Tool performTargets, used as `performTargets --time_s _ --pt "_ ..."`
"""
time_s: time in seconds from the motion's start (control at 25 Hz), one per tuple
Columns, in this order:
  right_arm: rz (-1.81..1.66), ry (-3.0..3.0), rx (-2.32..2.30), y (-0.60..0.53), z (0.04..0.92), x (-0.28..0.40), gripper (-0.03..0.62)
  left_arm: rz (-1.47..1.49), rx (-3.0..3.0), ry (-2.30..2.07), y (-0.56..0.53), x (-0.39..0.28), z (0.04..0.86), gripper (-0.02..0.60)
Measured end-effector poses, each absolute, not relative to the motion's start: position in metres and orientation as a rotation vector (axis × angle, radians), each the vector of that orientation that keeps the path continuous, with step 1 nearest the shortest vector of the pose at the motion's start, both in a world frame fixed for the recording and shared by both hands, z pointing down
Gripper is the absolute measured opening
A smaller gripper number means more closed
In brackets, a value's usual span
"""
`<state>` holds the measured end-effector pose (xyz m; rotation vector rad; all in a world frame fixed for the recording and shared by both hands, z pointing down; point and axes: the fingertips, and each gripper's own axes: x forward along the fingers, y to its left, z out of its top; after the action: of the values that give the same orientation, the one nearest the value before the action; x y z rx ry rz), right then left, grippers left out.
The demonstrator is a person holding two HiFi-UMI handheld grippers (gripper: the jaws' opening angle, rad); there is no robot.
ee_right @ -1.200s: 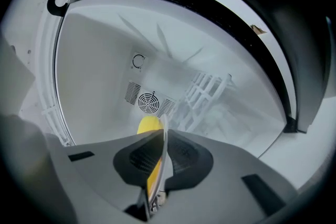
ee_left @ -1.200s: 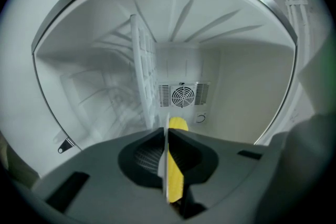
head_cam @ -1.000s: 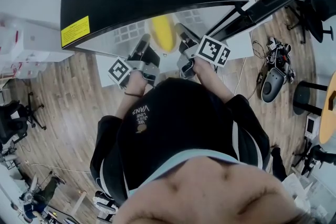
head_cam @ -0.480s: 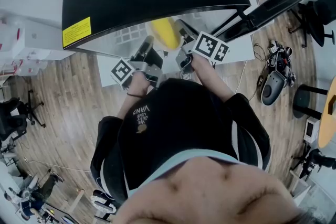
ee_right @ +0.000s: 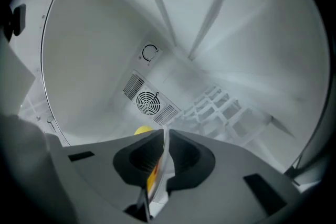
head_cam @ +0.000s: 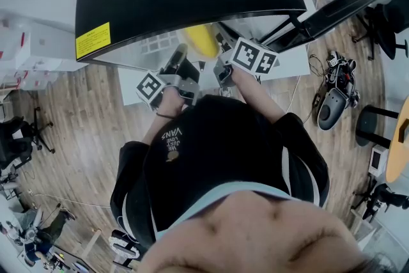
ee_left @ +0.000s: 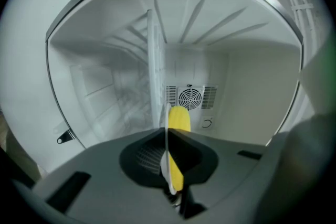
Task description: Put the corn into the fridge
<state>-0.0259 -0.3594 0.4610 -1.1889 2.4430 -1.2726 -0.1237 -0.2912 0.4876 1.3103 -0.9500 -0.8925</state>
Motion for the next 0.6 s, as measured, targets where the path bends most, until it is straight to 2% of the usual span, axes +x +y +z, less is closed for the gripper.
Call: performTargets --time_s 0.6 --pt "-1.109 2.592 -1.325 -0.3614 0.4629 -0.0230 0.036 -0.909 1.290 -0.952 -0.2942 -0.1230 0.4888 0.029"
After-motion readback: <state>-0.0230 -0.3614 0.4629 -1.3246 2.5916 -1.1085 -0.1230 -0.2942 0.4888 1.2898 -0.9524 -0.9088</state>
